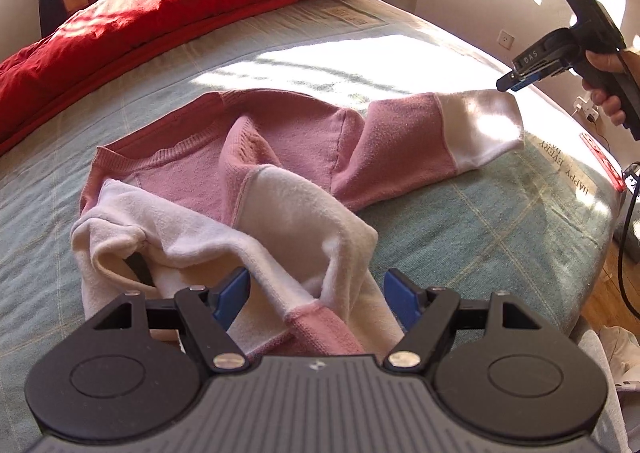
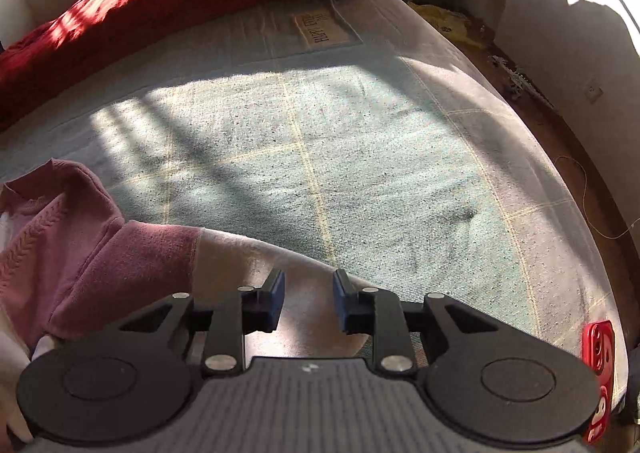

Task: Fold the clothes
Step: 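Pull the sleeve outward with the right tool and release it, then close the right tool on the white sleeve cuff again and lift it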

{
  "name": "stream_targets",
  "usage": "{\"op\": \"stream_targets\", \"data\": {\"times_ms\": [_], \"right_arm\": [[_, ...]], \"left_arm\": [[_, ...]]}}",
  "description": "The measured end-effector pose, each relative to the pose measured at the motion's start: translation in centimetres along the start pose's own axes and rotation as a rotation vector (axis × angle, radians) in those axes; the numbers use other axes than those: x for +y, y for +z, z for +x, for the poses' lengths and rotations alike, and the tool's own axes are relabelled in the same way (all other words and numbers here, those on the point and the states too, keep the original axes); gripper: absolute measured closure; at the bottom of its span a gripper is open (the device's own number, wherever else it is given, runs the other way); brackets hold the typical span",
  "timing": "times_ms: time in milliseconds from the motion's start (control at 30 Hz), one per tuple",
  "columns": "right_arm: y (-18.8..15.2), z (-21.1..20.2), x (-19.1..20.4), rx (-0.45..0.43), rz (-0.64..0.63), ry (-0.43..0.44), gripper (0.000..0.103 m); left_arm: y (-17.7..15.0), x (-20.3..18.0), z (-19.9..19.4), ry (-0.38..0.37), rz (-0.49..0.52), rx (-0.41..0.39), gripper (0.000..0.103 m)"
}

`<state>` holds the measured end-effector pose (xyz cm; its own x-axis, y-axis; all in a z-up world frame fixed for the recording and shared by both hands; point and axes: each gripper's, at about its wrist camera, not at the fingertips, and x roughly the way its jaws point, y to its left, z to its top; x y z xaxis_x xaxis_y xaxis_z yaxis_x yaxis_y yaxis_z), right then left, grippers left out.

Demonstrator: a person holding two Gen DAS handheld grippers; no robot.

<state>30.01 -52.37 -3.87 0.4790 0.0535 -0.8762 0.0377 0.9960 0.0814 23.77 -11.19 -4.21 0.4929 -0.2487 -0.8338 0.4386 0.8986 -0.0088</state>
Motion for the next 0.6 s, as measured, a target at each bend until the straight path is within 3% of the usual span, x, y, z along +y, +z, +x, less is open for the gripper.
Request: {"op": "stream_targets", "data": {"times_ms": [200,367,533,567,600], "right_arm": [[-3.1,0.9,-3.9,0.028,0.142,0.110,0.046],[-4.7,3.8,-5.3,0.071,0.255,0.190,0.045],[-5.0,6.0,-4.9,0.058,0.325,0.261,0.044],[-5.0,6.2,-4.6,0.049,0.320,0.256,0.051],[-5.0,6.4,-4.4,0.040,0.314,0.255,0.075]], "left_arm": [[0.1,-0.1,0.0,-0.007,-0.046,-0.007,0.026],[0.3,-0.1,0.0,-0.016,-0.086,-0.009,0.026],[0.2,-0.3,-0.1,-0.011,-0.089,-0.001,0.026],[0.2,-0.3,-0.1,-0.009,-0.091,0.000,0.025],[0.3,-0.3,0.0,-0.006,-0.097,0.001,0.025]]}}
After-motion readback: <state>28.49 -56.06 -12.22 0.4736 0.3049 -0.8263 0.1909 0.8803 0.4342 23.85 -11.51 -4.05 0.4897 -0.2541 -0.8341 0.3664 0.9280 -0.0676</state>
